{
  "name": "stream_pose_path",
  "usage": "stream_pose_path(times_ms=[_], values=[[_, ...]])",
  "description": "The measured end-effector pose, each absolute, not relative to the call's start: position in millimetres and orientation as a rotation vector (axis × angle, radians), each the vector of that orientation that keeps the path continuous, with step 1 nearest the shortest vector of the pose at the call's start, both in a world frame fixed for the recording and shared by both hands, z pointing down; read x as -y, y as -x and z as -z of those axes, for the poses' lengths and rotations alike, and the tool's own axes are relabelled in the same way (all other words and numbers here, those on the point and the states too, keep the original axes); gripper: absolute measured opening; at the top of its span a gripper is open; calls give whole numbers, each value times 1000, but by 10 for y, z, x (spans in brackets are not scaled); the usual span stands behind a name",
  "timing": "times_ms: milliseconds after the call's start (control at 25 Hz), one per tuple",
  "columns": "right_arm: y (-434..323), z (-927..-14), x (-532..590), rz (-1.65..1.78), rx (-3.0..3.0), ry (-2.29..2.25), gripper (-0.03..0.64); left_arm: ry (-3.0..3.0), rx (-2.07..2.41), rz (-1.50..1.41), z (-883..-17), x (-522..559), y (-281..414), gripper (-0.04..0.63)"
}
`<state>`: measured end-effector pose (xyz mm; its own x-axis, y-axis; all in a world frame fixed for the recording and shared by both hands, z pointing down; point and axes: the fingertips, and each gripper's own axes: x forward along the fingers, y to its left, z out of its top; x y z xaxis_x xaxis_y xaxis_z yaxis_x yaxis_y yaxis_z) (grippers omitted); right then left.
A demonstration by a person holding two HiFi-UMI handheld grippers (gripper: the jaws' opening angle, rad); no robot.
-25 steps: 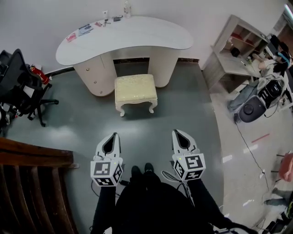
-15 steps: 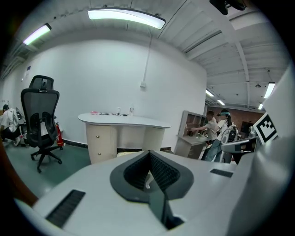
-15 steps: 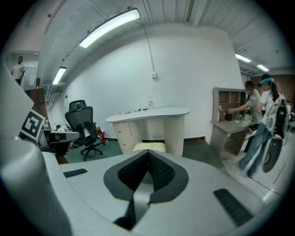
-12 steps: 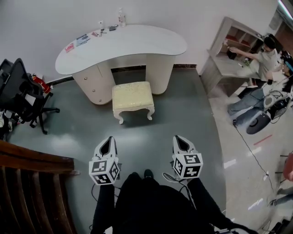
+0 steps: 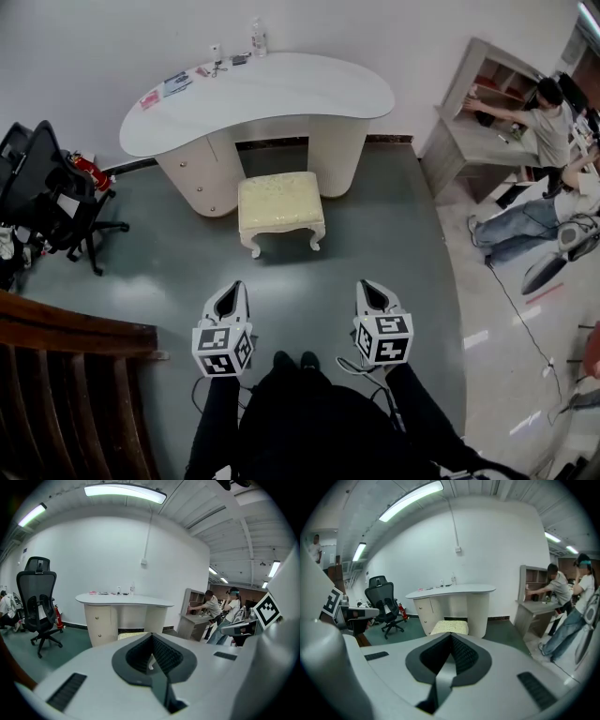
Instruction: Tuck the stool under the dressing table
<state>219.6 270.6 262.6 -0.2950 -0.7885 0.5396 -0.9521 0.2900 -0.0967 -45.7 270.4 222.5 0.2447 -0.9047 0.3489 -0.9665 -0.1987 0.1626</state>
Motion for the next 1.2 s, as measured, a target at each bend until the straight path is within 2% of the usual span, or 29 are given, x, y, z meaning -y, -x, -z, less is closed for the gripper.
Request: stream_pose_path(times_ms=[1200], values=[[-1434, -3295, -2128, -623, 1973, -1528, 5, -2088, 1610, -331, -3010, -1961, 1141, 9]])
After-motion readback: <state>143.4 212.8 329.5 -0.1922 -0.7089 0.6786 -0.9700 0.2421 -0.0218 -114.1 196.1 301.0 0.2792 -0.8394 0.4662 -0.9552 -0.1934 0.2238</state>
